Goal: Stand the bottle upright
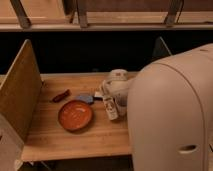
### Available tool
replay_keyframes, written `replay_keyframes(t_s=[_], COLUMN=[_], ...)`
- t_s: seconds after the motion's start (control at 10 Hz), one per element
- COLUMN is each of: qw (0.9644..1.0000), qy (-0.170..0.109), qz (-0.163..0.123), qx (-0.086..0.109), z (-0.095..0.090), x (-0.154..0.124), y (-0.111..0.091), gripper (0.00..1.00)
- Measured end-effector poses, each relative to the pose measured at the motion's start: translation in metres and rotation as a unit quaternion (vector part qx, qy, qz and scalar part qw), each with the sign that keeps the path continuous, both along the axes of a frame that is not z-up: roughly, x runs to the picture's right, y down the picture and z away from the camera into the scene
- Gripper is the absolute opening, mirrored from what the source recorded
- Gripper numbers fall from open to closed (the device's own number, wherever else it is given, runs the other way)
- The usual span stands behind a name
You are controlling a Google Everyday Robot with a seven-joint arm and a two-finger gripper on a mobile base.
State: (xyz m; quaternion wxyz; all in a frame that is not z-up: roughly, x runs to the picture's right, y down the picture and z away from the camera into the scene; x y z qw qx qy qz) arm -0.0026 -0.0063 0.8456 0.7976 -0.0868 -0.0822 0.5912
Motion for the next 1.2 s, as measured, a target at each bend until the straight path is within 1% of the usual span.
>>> replay_keyframes(t_s=[0.1, 0.3, 0.7, 1.0, 1.2], qw=[1.0000, 0.9999, 0.9999, 0.9998, 0.9990], qy=[0.000, -0.001, -0.001, -0.006, -0.027], qz=[-0.004, -0.011, -0.010, -0.011, -0.018], qx=[0.006, 0.010, 0.010, 0.014, 0.029], z=[0.000, 0.001, 0.001, 0.002, 0.005], x=[0.000, 0.000, 0.000, -0.003, -0.018], y=[-0.002, -0.003, -0.003, -0.007, -0.023], gripper=[0.00, 0.00, 0.00, 0.00, 0.00])
